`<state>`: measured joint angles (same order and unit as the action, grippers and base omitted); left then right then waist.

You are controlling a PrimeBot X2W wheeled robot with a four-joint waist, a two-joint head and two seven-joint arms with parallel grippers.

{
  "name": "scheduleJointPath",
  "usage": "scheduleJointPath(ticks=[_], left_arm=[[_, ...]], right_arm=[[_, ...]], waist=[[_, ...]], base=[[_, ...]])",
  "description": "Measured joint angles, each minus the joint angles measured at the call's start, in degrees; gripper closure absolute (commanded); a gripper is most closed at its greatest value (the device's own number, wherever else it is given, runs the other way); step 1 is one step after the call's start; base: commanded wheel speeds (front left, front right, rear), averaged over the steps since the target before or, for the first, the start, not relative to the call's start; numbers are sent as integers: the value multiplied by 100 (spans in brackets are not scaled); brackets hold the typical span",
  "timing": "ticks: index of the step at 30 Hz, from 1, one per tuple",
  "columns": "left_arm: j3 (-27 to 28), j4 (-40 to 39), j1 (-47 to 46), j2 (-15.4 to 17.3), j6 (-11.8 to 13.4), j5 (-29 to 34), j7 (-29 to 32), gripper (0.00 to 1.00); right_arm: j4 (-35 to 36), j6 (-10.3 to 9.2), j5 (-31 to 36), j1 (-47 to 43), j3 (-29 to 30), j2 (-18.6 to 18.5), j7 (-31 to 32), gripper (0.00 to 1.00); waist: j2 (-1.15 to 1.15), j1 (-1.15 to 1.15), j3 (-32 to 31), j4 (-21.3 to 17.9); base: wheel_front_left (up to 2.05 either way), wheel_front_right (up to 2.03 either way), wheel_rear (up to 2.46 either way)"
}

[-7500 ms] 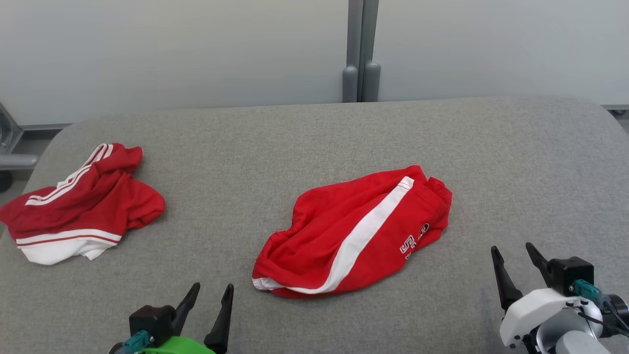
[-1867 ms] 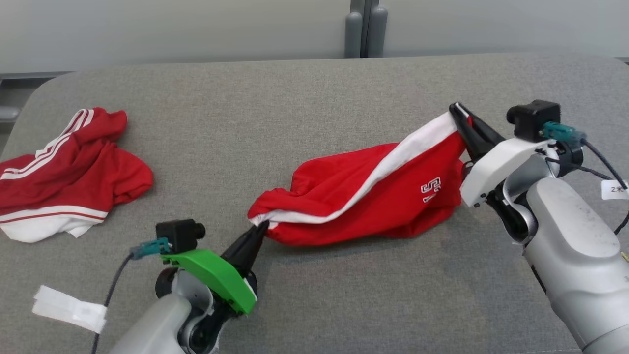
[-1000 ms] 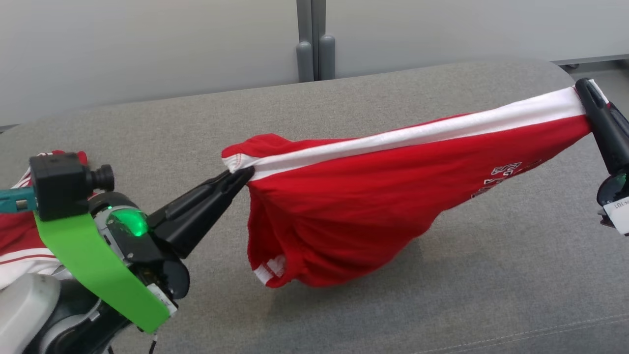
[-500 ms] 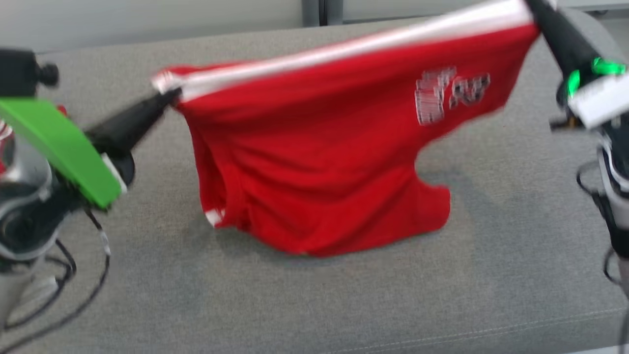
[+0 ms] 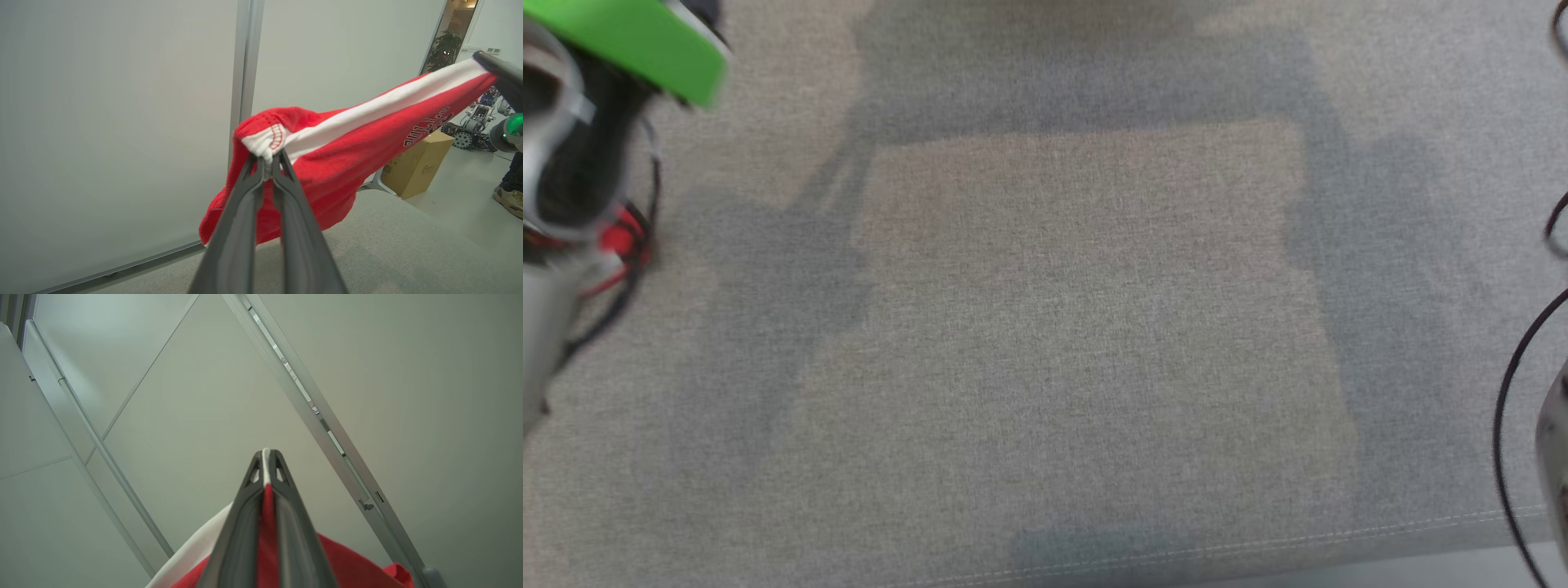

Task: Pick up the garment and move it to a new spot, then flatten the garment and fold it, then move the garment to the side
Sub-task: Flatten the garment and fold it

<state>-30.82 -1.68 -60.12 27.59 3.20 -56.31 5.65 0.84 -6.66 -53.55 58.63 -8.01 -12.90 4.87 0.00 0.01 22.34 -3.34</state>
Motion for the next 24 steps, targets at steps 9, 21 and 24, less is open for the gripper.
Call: scheduleJointPath(ticks=[9, 21, 24], left_arm=[[-634, 523, 2233, -278, -400, 424, -1349, 100], [-968, 1394, 3622, -666, -730, 509, -2056, 100], [-990, 1532, 3816, -728, -781, 521, -2049, 100]], right_arm=[[170, 553, -634, -2971, -83, 311, -422, 100], [-604, 1172, -470, -4993, -204, 233, -1182, 100], [-756, 1230, -205, -5147, -343, 159, -1340, 100]], waist=[[0, 1, 685, -86], [0, -1, 220, -157], [0, -1, -21, -136]], base=[[0, 0, 0], [0, 0, 0], [0, 0, 0]])
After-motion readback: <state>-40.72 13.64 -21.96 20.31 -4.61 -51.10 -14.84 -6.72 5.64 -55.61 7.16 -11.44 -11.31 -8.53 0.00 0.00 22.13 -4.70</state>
